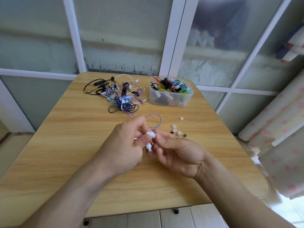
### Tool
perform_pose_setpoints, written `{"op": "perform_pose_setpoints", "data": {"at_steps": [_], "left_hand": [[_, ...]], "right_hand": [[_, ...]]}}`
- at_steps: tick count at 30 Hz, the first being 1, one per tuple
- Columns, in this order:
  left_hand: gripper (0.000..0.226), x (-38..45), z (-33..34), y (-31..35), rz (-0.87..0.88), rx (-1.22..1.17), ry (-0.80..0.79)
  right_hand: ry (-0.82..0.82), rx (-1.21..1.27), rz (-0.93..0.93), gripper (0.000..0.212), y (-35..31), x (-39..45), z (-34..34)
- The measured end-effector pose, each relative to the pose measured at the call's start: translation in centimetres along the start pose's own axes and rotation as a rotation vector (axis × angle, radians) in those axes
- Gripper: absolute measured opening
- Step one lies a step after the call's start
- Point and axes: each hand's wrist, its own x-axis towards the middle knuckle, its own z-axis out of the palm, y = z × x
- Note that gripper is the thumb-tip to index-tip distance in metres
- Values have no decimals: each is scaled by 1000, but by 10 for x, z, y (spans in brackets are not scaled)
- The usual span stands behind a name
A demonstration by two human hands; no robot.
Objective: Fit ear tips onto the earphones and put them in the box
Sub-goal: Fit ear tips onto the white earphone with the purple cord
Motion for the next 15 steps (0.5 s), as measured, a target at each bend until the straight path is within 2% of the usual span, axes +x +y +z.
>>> {"op": "perform_pose_setpoints", "data": {"at_steps": [2,4,9,13,15], "left_hand": [[19,-1,-1,2,38,-9,26],[21,0,1,3,47,-9,63],[17,1,6,-2,-31,-20,149],[14,3,6,-4,-108,-130,112],[13,3,6,-3,-157,-218,71]], "right_hand": [[-18,25,2,21,-1,-1,3],[0,-71,-67,14,-3,-2,6],[104,-435,-450,21,-3,-5,10],[152,-717,-683,10,-9,-10,10],[163,-836,-754,13,-11,-11,8]]}}
